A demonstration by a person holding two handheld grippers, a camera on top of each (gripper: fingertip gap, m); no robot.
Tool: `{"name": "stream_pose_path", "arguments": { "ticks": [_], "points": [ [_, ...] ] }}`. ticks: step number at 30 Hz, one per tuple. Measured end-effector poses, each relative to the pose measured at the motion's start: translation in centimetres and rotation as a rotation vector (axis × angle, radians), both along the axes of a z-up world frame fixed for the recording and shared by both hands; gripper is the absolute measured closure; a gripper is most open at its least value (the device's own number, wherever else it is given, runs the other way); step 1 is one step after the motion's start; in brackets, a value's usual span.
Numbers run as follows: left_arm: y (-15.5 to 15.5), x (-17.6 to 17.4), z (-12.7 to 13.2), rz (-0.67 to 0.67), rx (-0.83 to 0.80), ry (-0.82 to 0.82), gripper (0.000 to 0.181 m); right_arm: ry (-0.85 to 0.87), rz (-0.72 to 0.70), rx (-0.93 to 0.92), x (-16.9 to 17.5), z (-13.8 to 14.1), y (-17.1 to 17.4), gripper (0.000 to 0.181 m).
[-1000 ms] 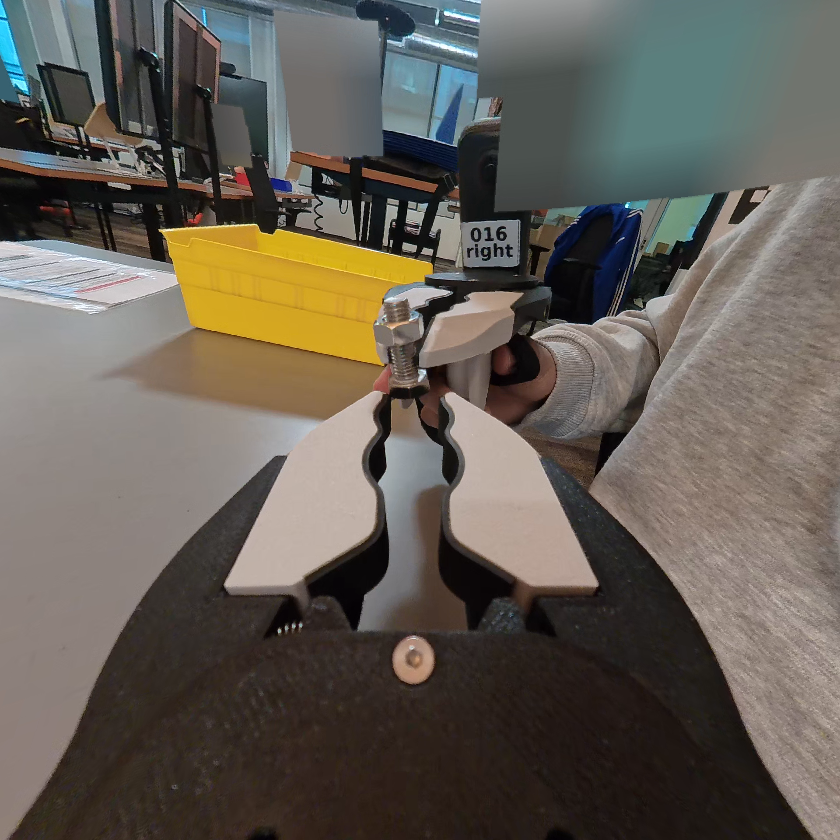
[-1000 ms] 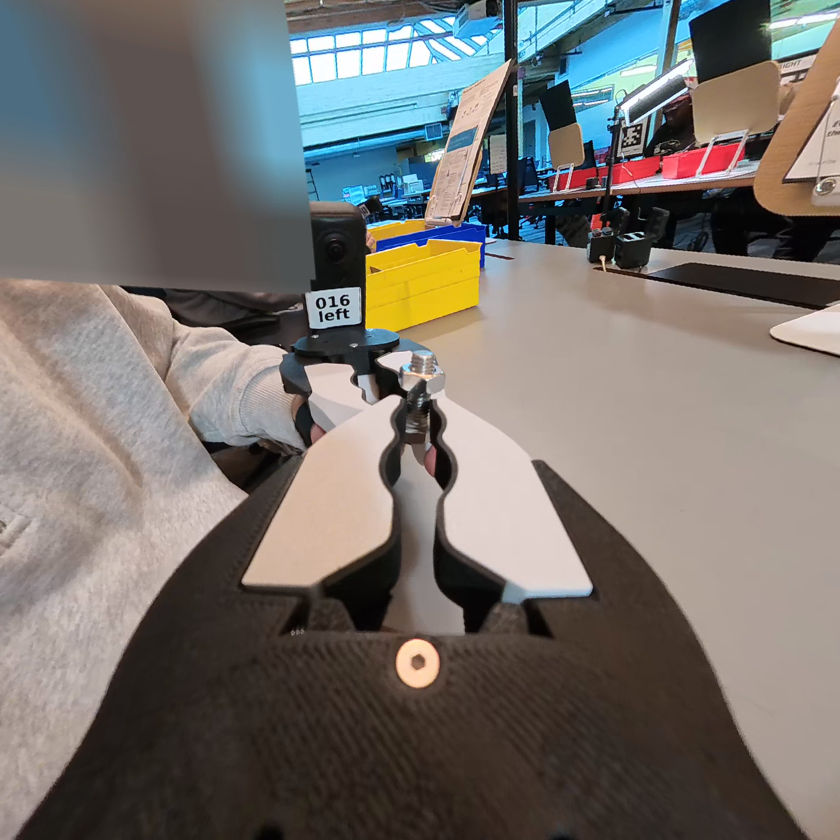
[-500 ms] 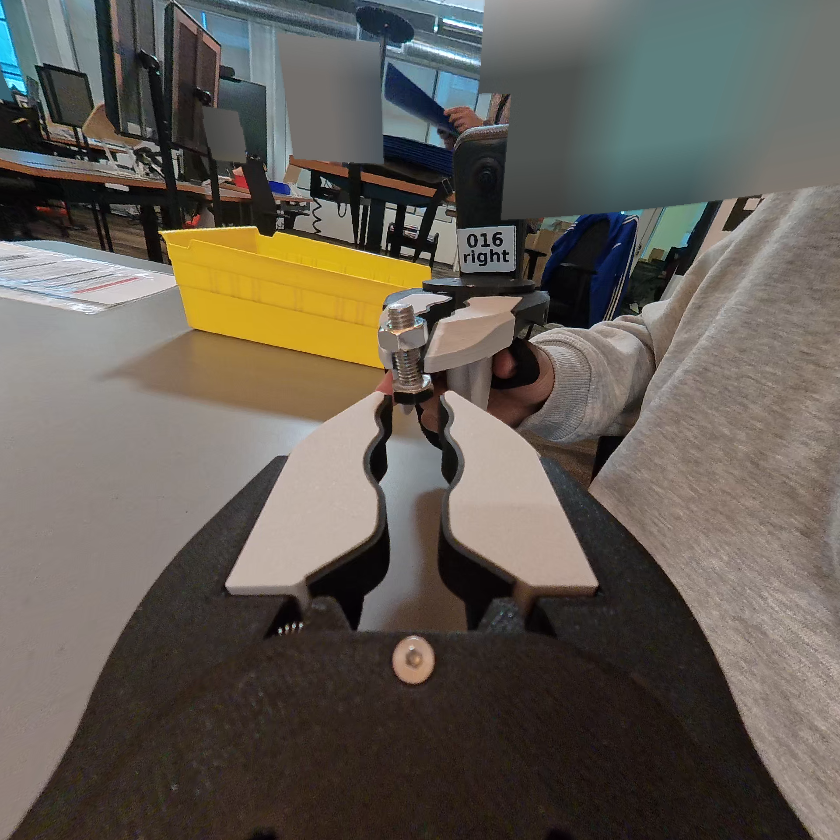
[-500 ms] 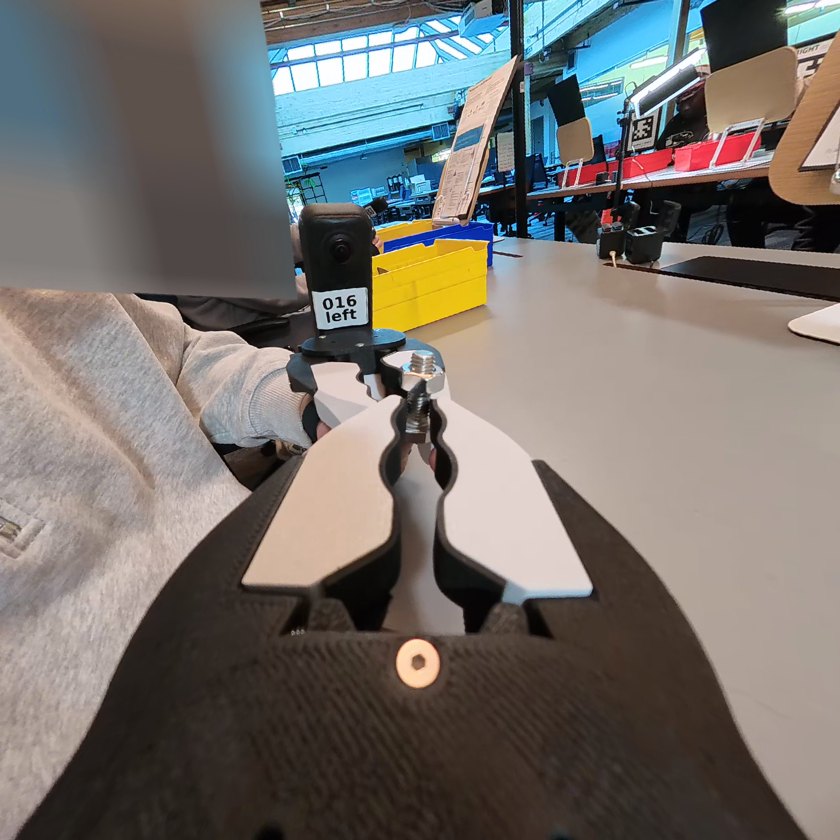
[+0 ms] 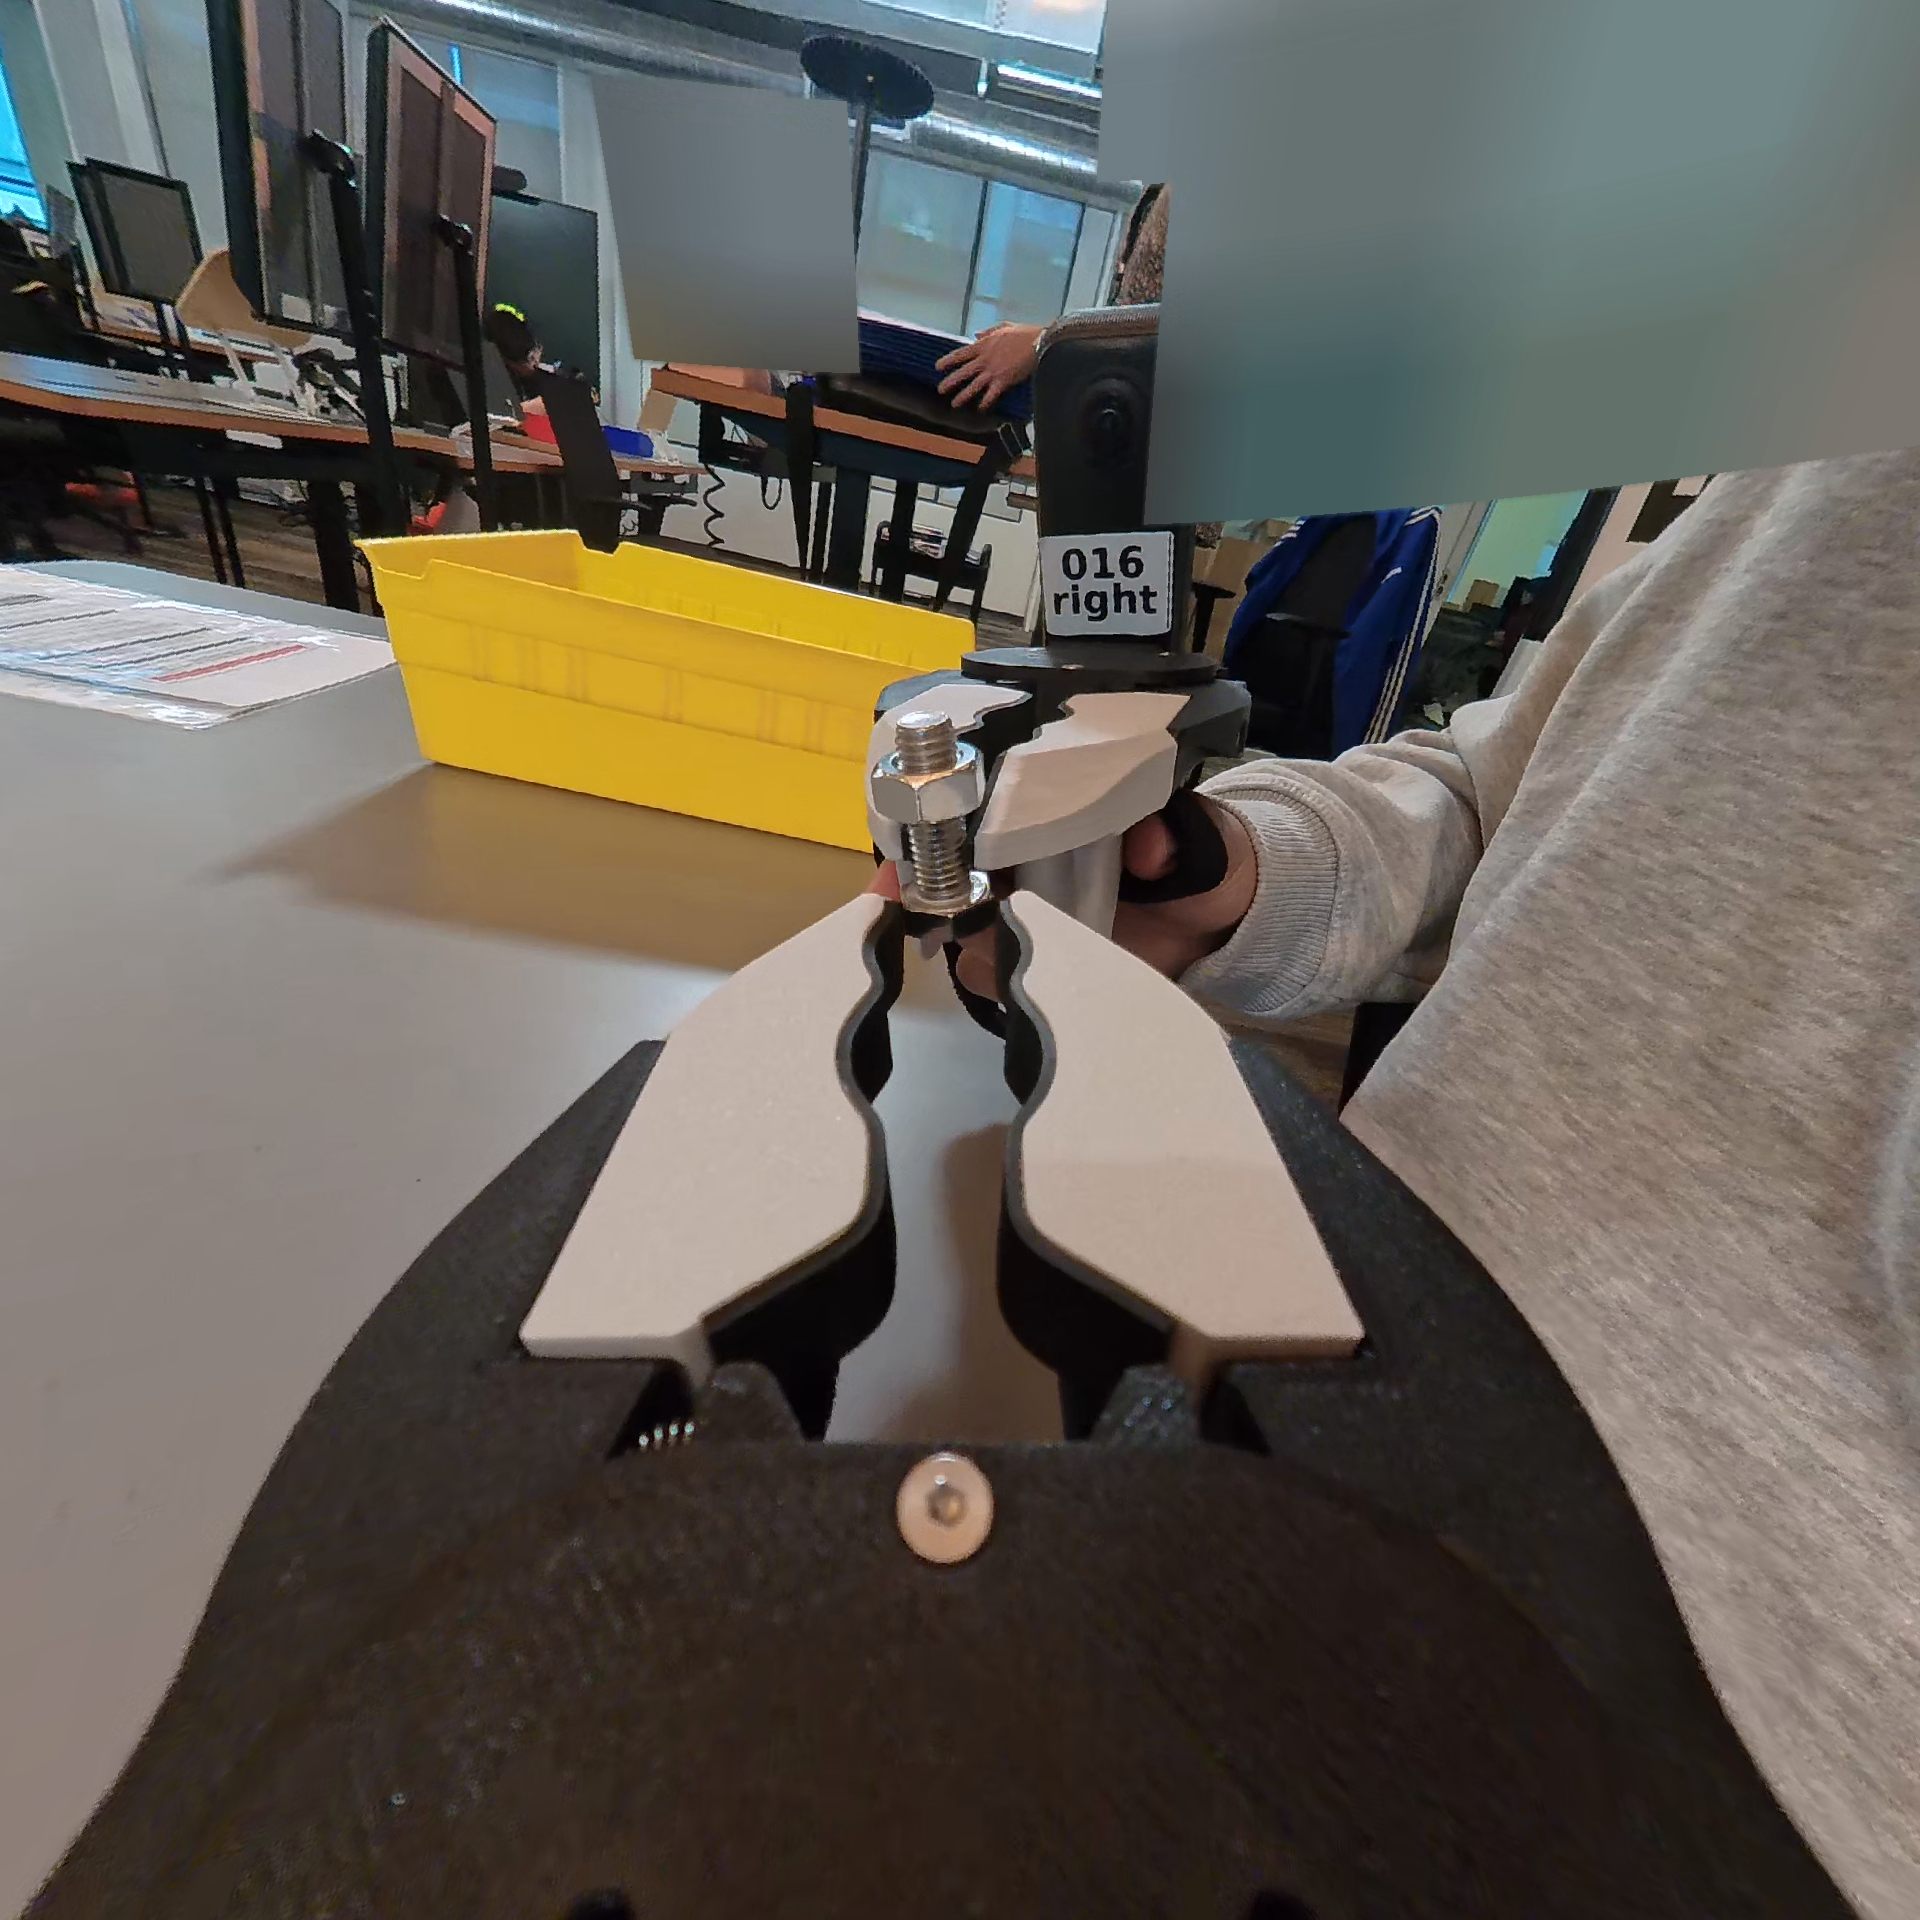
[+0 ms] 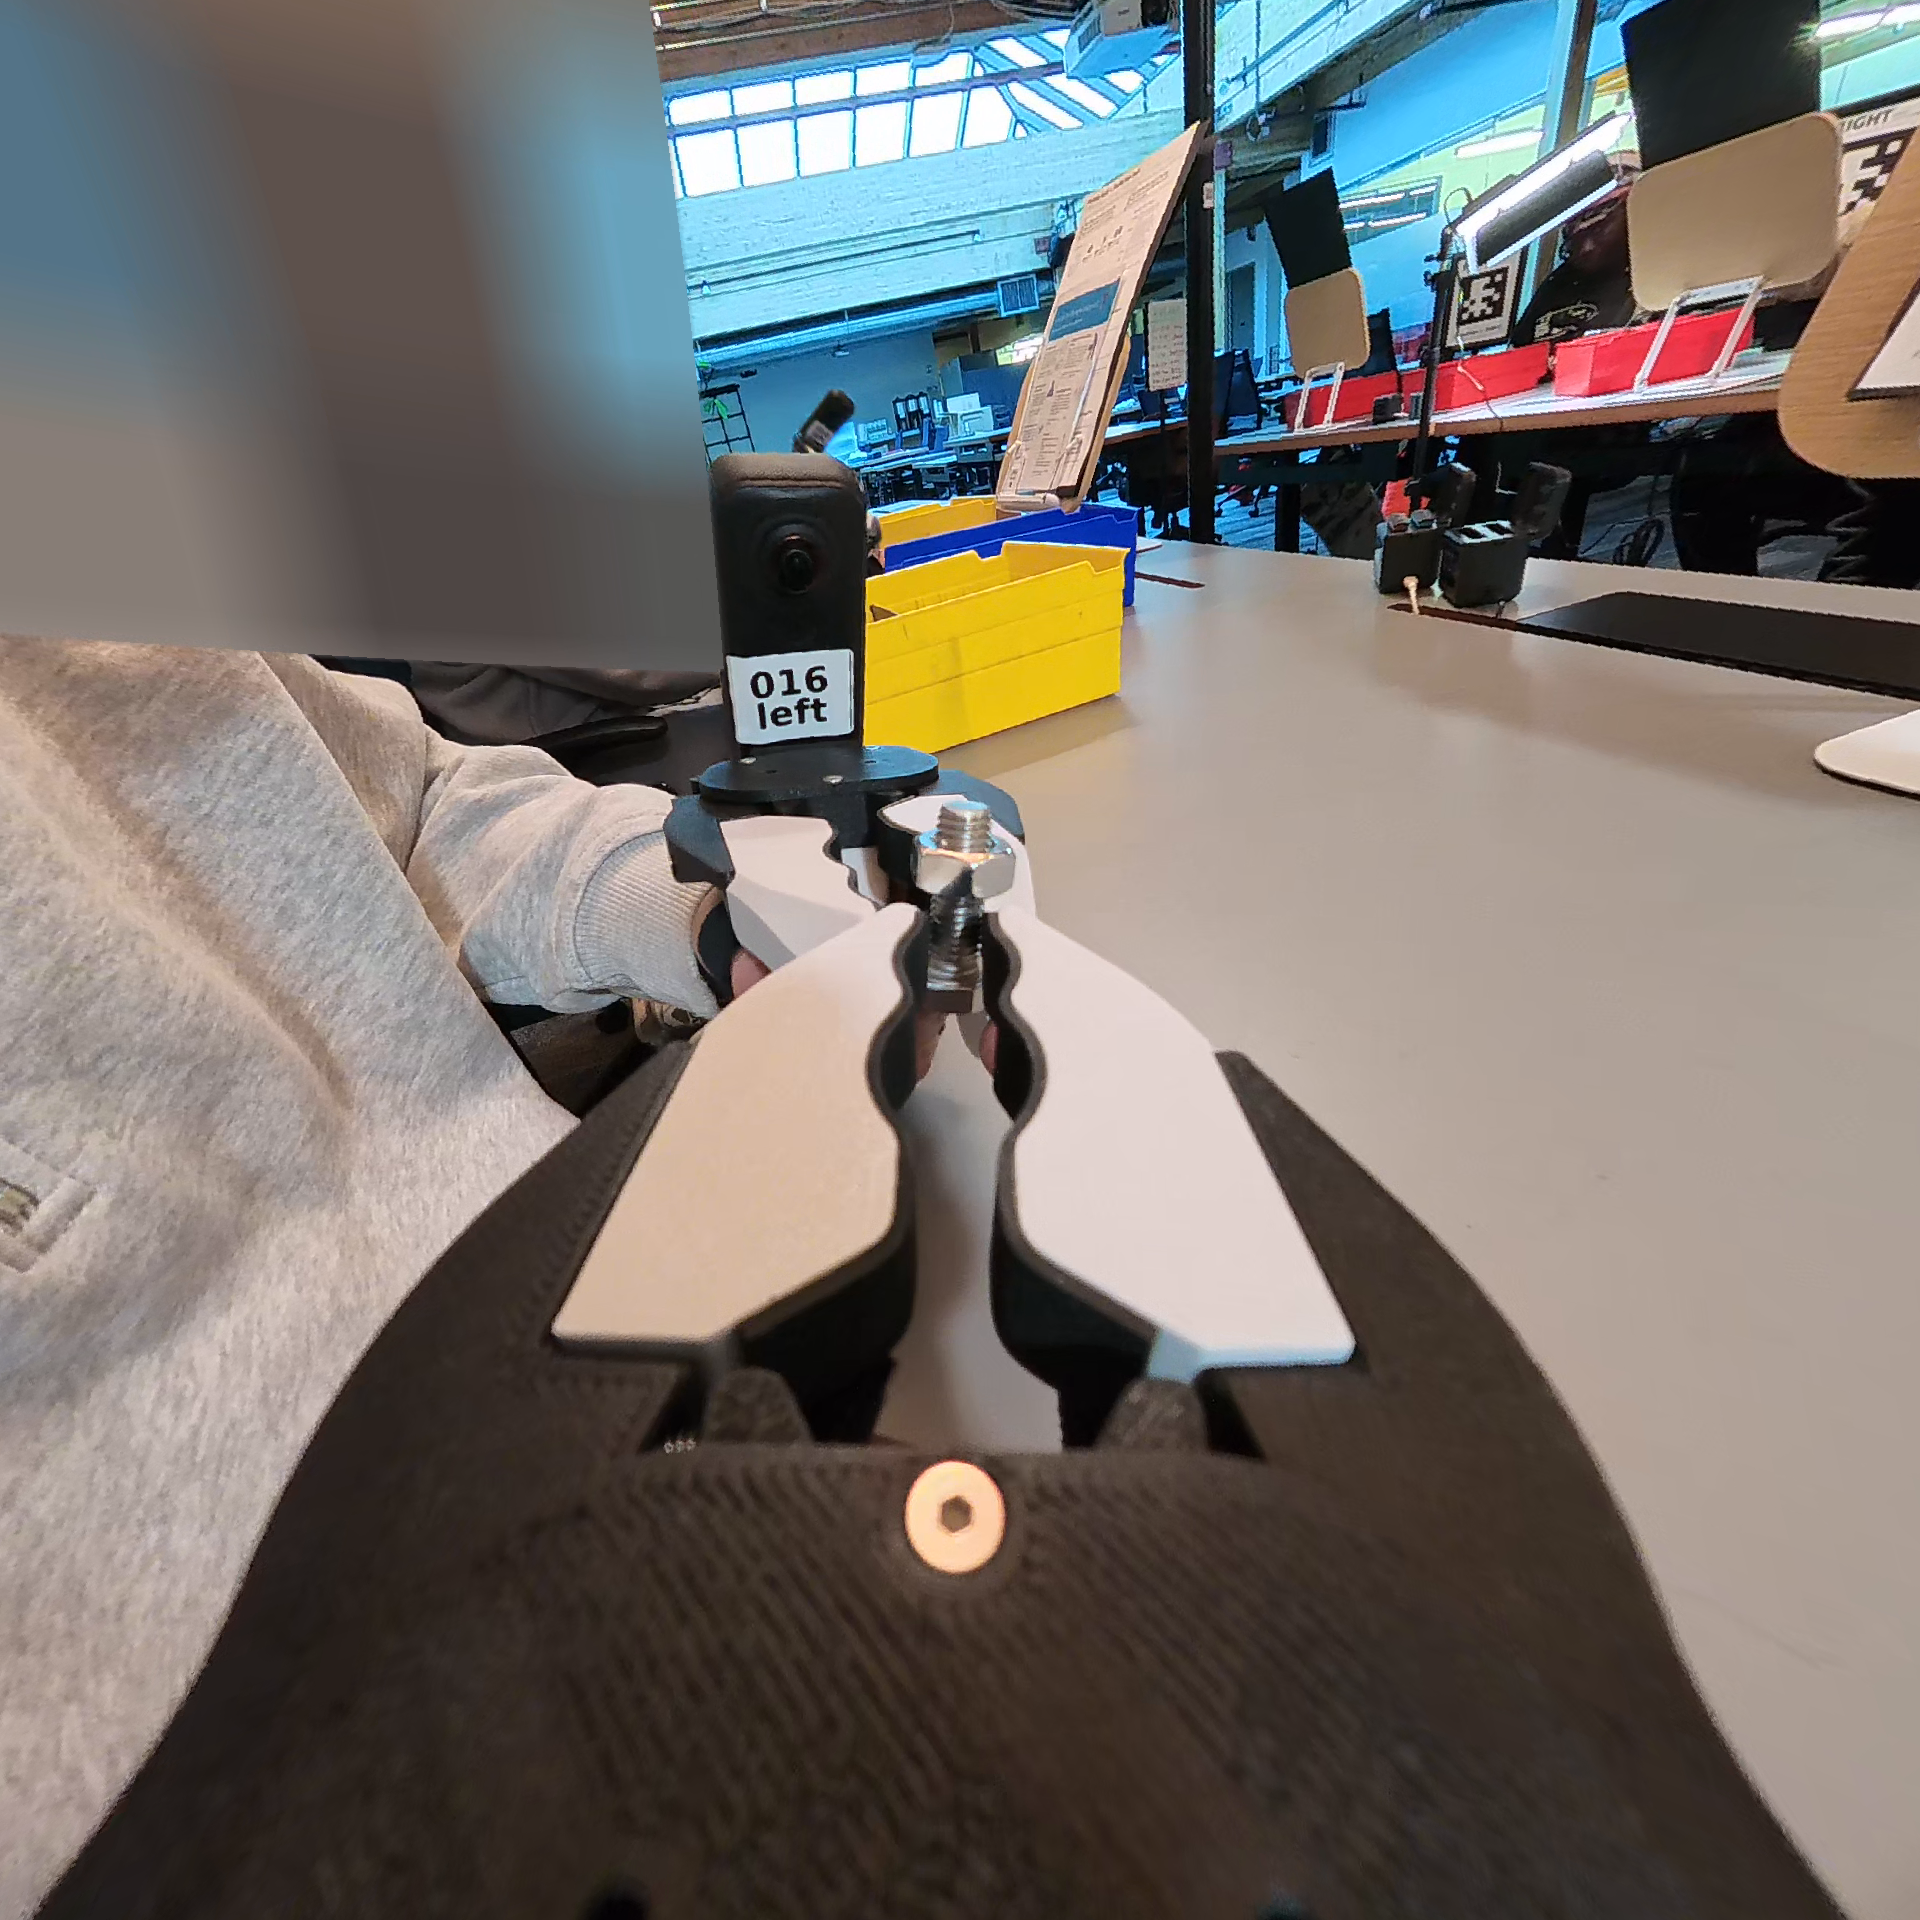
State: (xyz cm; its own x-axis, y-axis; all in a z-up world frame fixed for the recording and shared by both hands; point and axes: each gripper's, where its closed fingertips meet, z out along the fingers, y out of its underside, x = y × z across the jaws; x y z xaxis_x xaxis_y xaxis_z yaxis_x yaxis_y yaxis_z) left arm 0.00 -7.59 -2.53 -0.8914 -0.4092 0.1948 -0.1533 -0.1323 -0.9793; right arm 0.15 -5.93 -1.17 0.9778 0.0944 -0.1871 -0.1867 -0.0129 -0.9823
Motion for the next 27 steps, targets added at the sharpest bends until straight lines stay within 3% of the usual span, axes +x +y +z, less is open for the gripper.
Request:
{"name": "stream_pose_path", "arguments": {
  "ticks": [27],
  "points": [
    [0.5,1.3,-0.9,0.07,0.063,0.043,0.164,-0.097,-0.083,0.004,0.7,0.2,0.0,0.153]
  ]
}}
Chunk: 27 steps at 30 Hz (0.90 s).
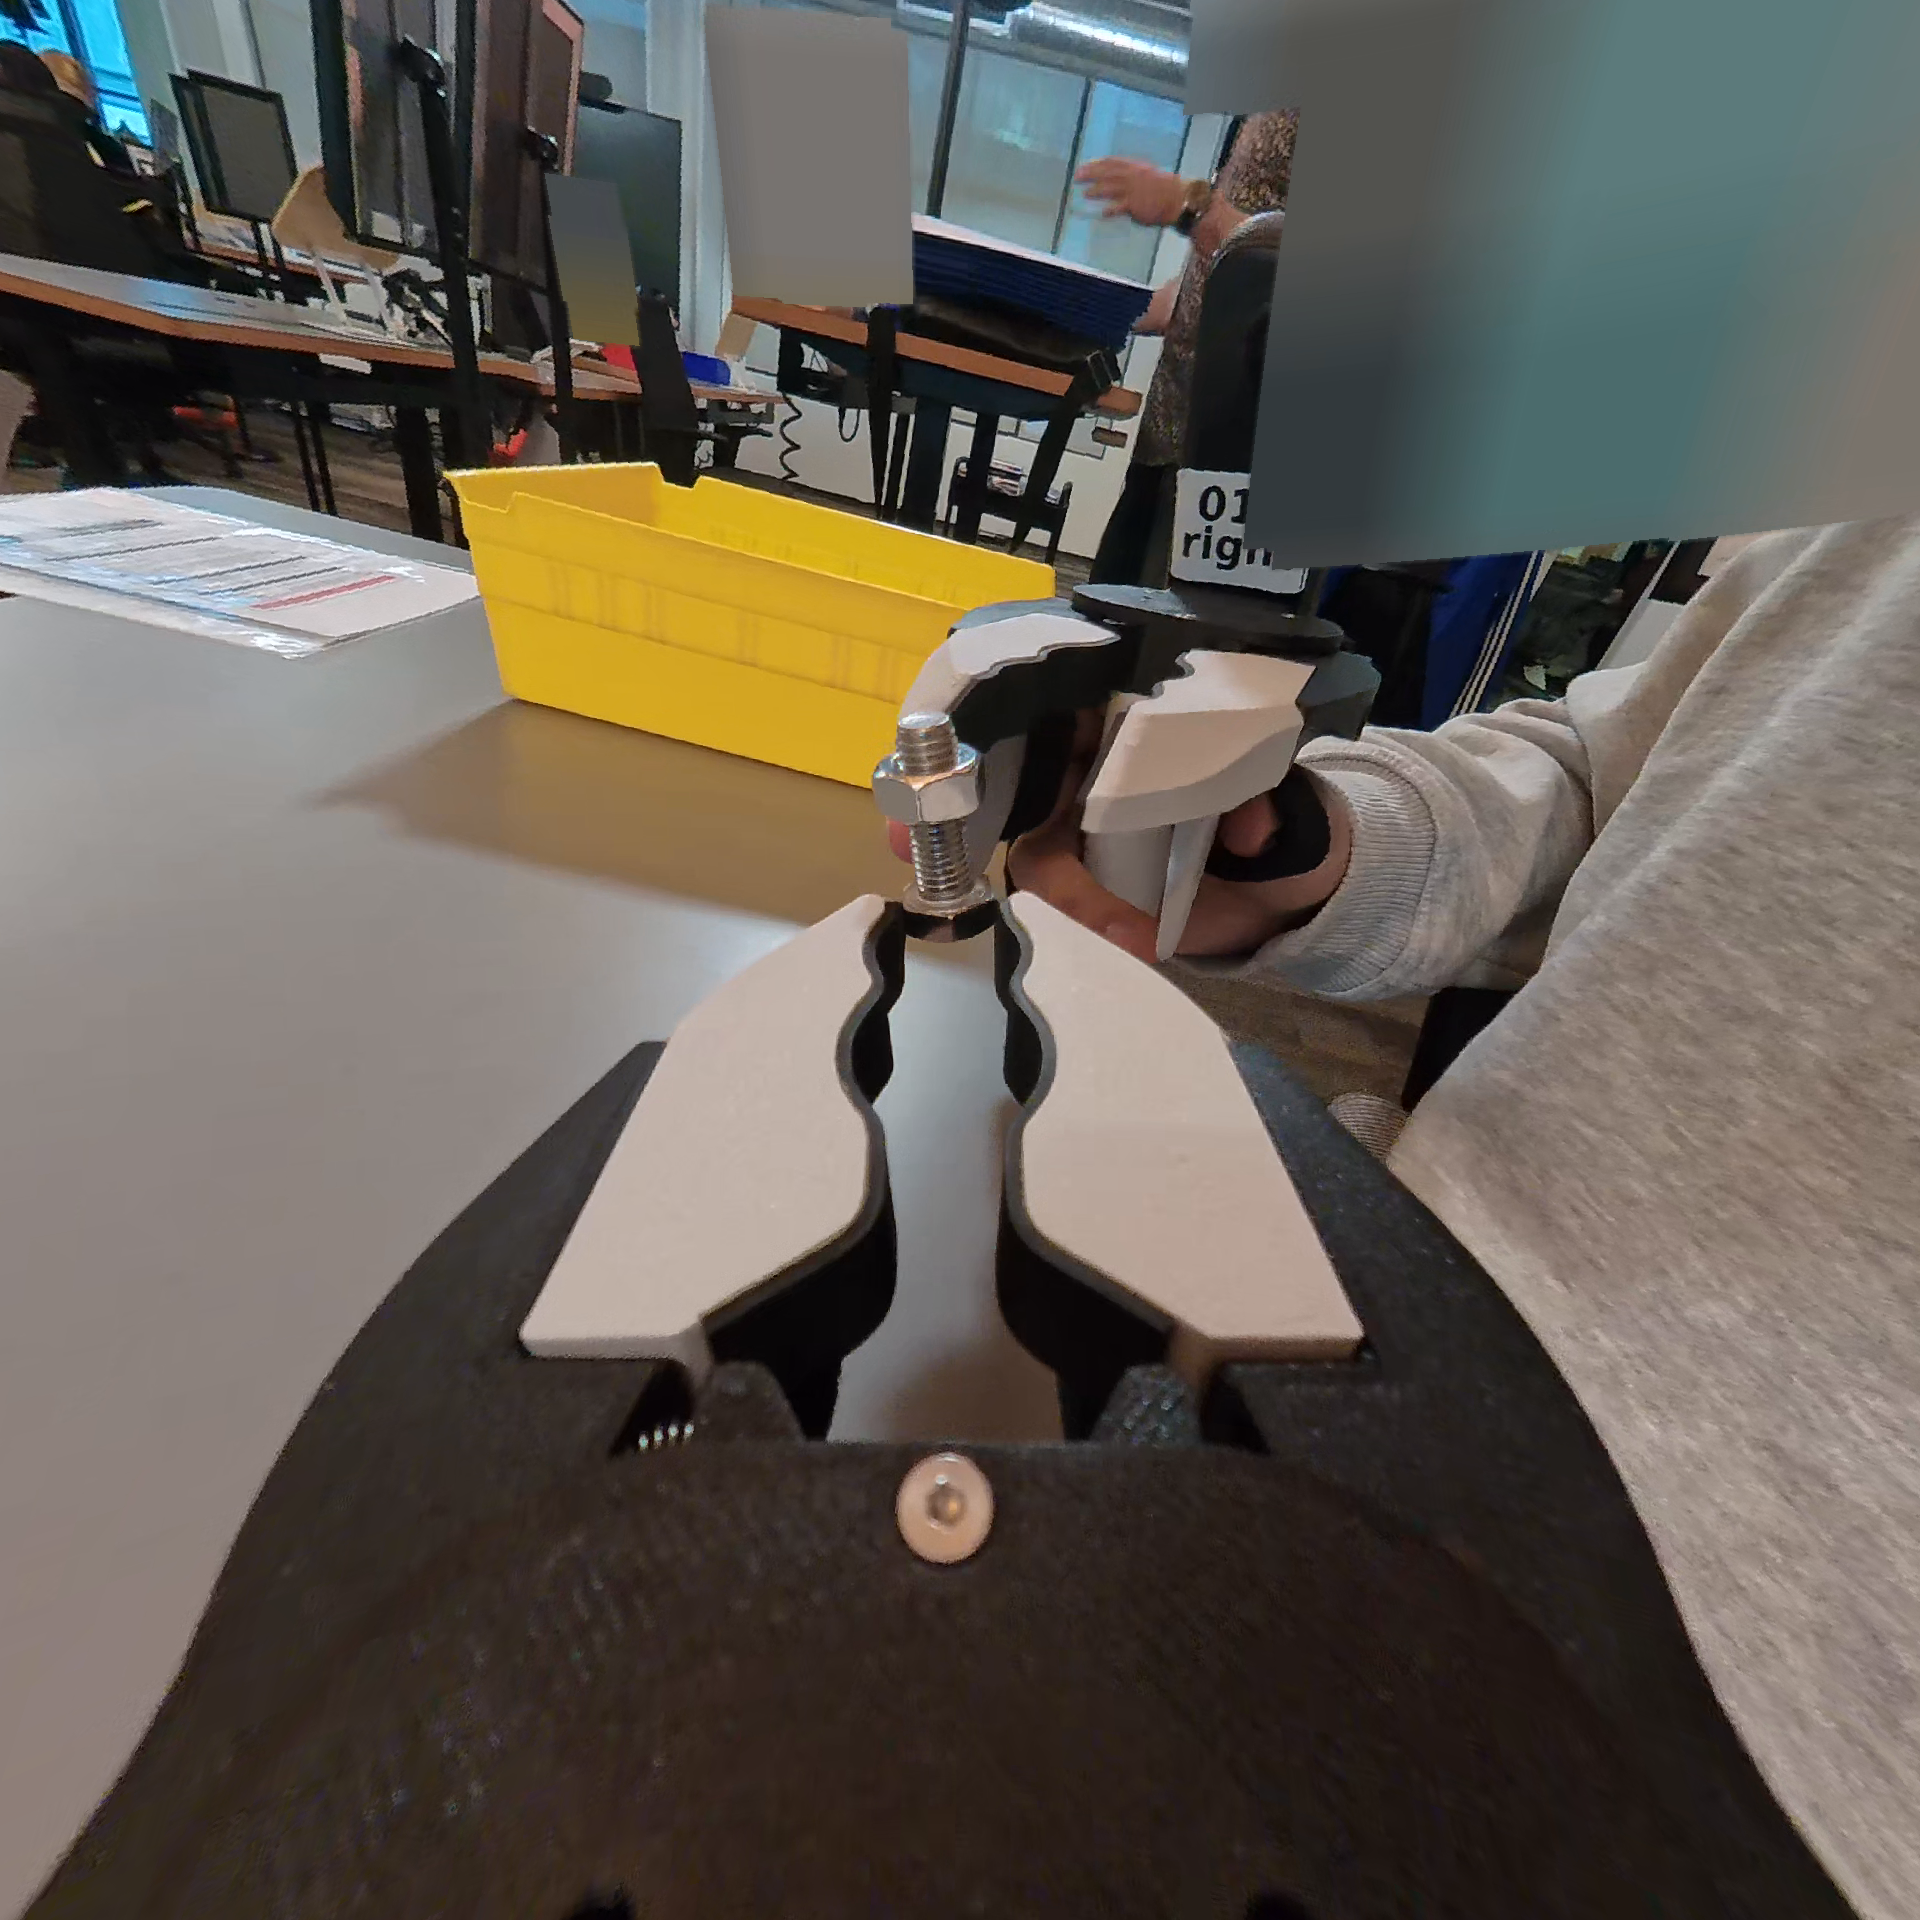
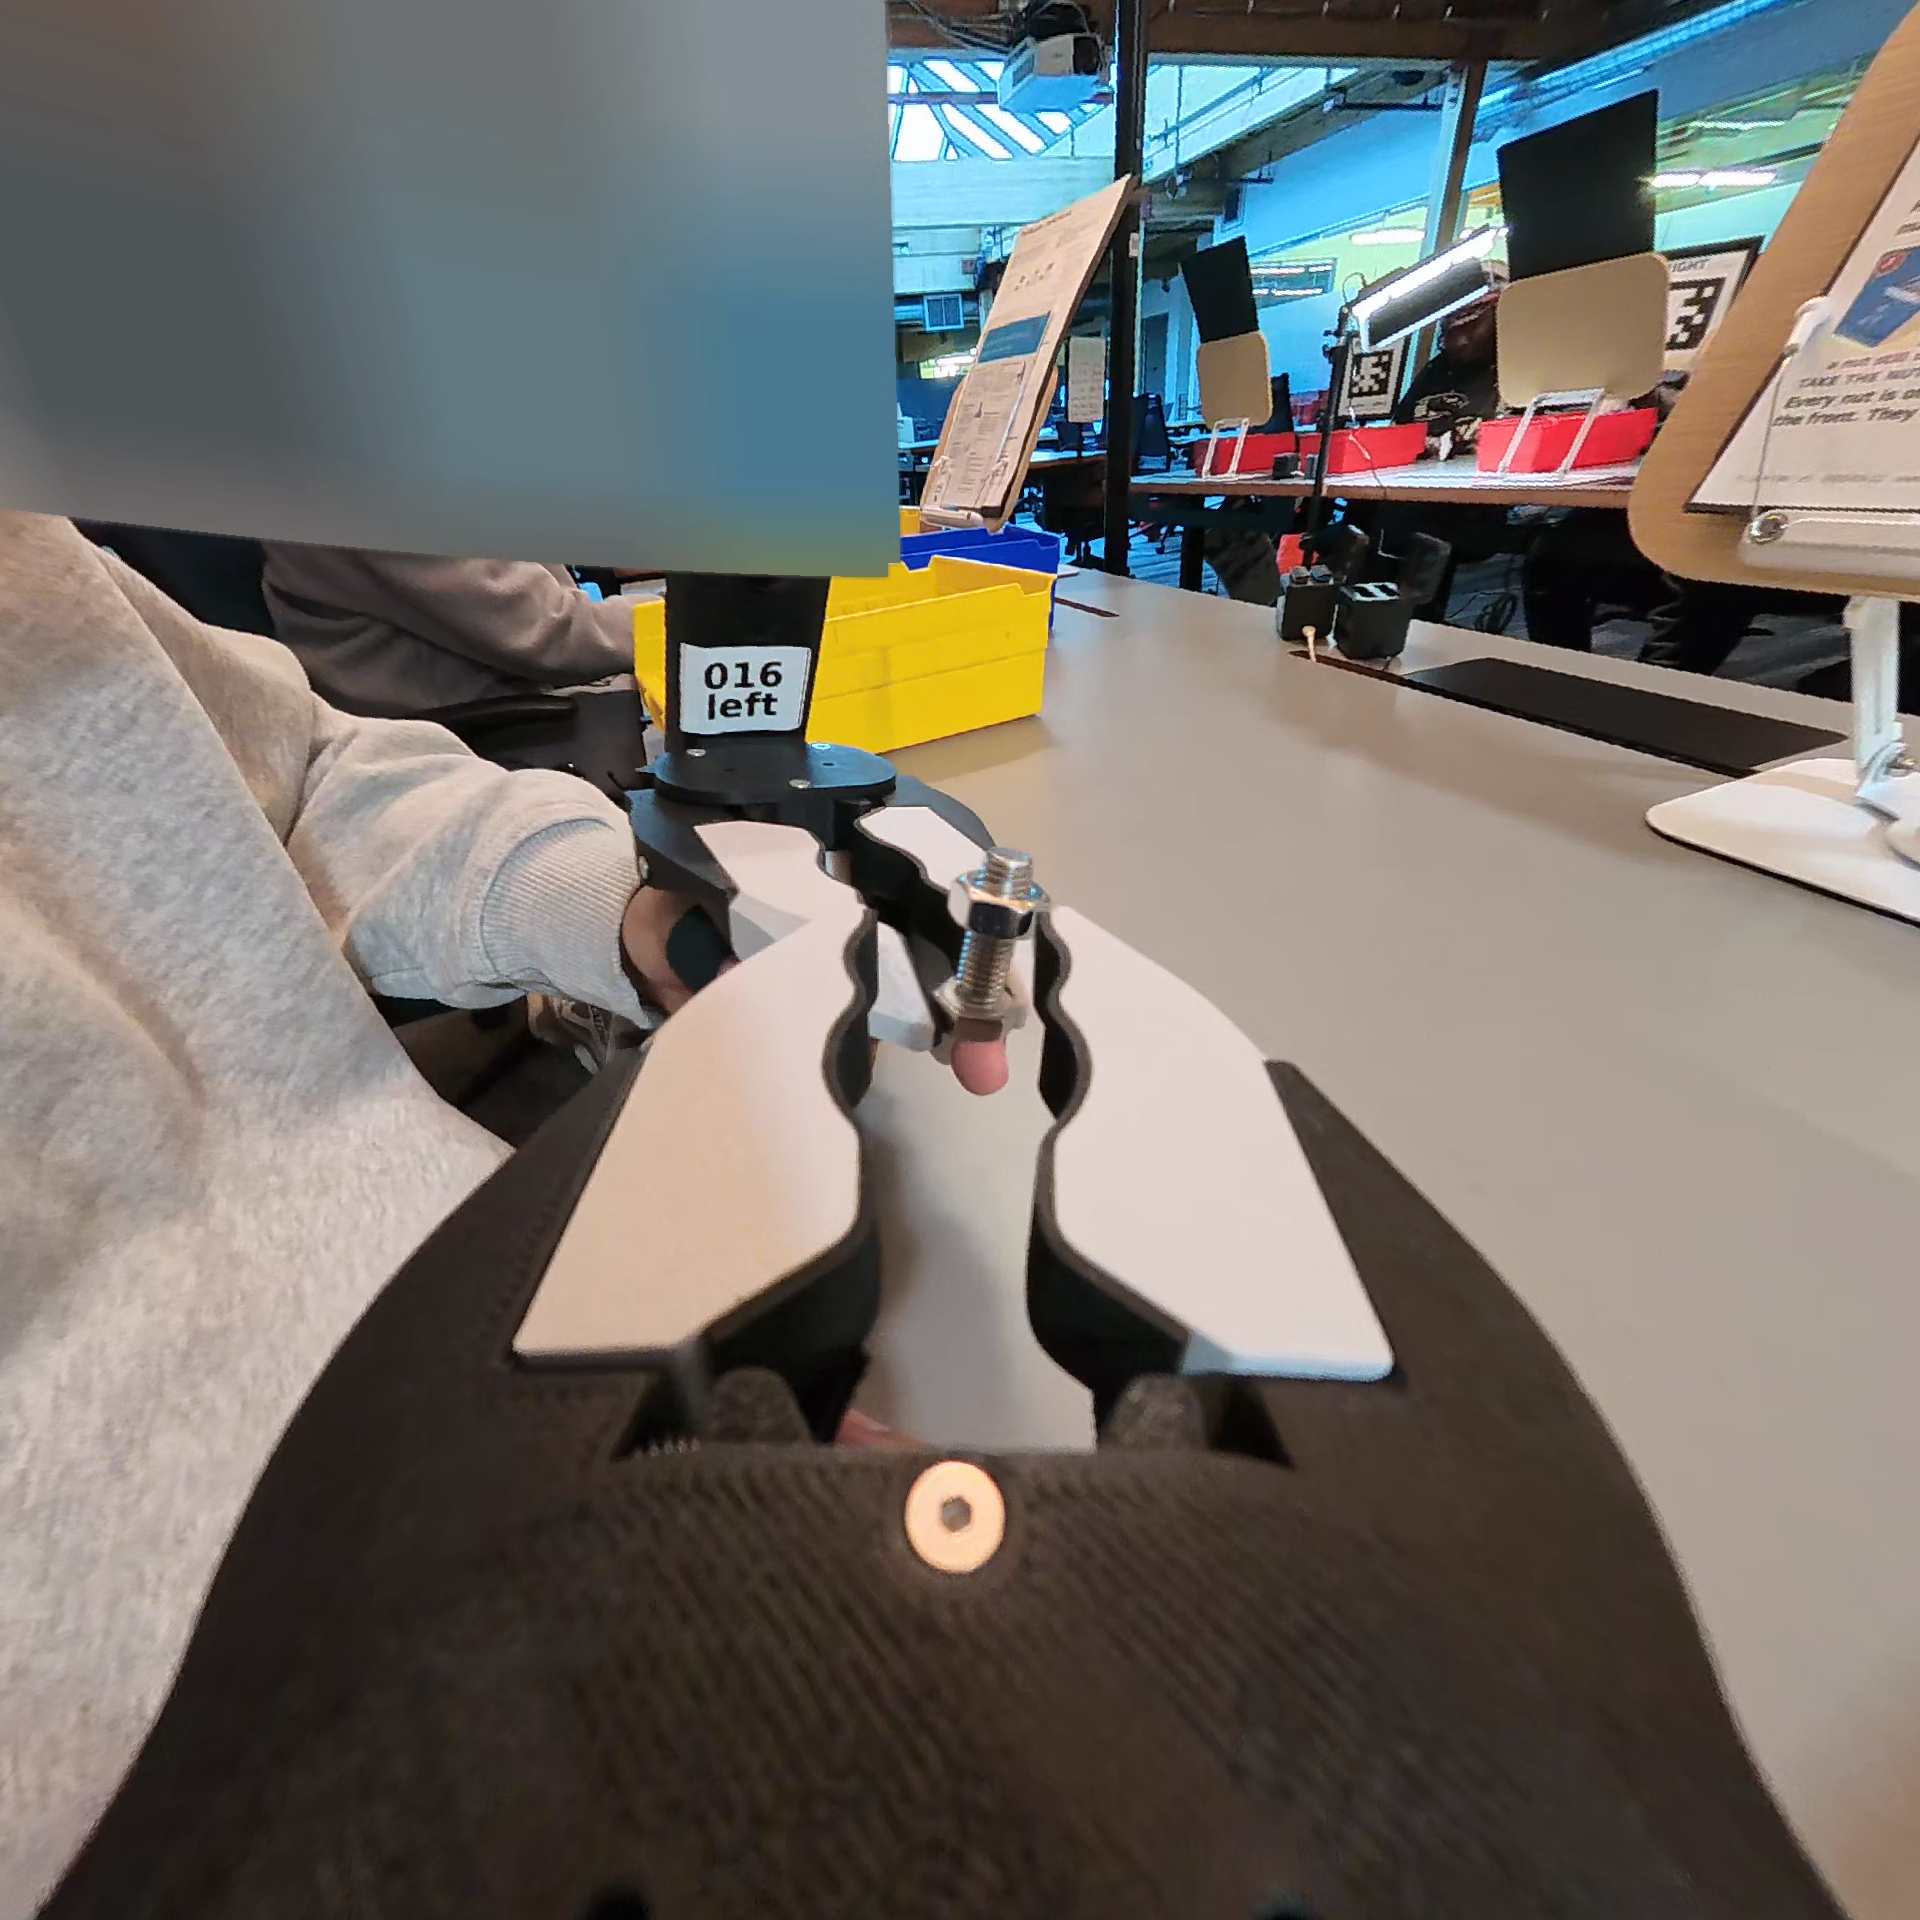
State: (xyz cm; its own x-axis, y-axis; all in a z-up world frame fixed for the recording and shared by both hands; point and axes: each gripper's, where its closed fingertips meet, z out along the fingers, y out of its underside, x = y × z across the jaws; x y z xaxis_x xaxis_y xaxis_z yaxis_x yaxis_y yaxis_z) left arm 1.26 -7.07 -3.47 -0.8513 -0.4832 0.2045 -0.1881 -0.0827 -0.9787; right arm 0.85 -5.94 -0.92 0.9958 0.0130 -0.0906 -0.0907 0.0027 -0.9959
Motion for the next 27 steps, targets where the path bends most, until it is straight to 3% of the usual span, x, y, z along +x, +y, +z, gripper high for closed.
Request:
{"name": "stream_pose_path", "arguments": {
  "ticks": [27],
  "points": [
    [-0.2,-0.6,0.1,-0.024,-0.003,-0.011,0.164,0.019,0.004,-0.064,0.1,-1.1,0.3,0.171]
  ]
}}
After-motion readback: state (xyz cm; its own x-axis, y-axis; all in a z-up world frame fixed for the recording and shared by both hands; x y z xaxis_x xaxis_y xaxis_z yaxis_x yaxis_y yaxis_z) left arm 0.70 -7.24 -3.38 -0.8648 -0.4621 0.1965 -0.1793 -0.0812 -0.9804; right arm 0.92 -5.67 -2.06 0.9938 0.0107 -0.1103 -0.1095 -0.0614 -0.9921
